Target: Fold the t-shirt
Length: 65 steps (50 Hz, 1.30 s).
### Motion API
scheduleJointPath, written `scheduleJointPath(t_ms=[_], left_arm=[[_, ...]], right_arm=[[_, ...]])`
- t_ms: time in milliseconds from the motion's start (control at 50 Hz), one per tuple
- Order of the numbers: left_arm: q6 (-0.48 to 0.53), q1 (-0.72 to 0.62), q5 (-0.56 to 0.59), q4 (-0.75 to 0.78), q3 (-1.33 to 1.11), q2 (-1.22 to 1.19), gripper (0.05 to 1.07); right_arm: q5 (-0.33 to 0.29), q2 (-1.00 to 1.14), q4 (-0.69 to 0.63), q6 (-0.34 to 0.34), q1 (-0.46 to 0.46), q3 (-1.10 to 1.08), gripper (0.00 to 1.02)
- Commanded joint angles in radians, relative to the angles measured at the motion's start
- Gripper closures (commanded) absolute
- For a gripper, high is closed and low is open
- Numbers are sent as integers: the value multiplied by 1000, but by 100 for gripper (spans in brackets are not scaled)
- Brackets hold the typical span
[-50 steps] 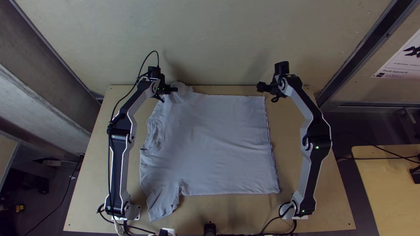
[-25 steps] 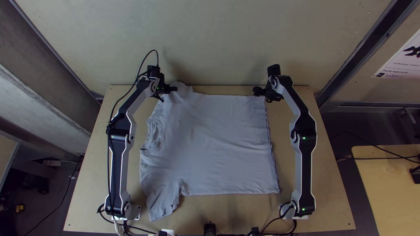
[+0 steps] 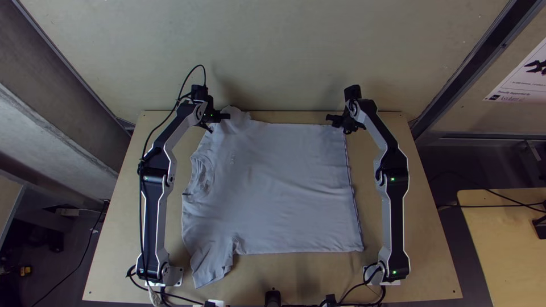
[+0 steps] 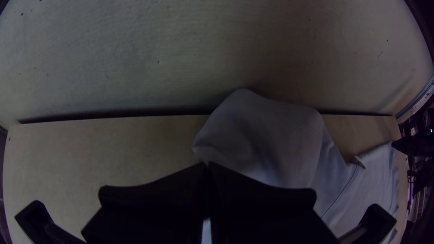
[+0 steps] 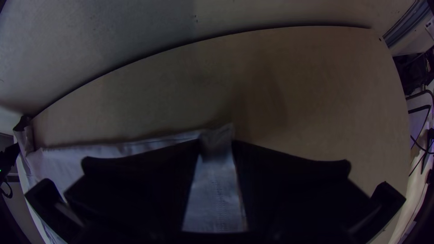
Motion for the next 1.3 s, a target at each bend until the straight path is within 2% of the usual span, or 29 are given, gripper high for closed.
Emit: scheduleJointPath(t_ms=[0,260,660,760,1040,1280], left_arm=[[-21,11,1,-15,10,-63,105],[-40,31,4,-24,1,-106,105],[-63,54,4,102,14,-111,105],[-101,60,4,132,19,-120,105],[-113,66,6,80,-35,-209,105],[-94,86,39,24,-125,-283,105]], right_arm=[[17,30,6,-6,-1,28,100],[60,0,46,-21,-6,28,100],[84,-49,244,-34,-9,28,100],[84,-59,277,-34,-11,28,100],[83,-141,257,-43,-12,-32,100],[83,-170,153,-55,-9,-69,100]])
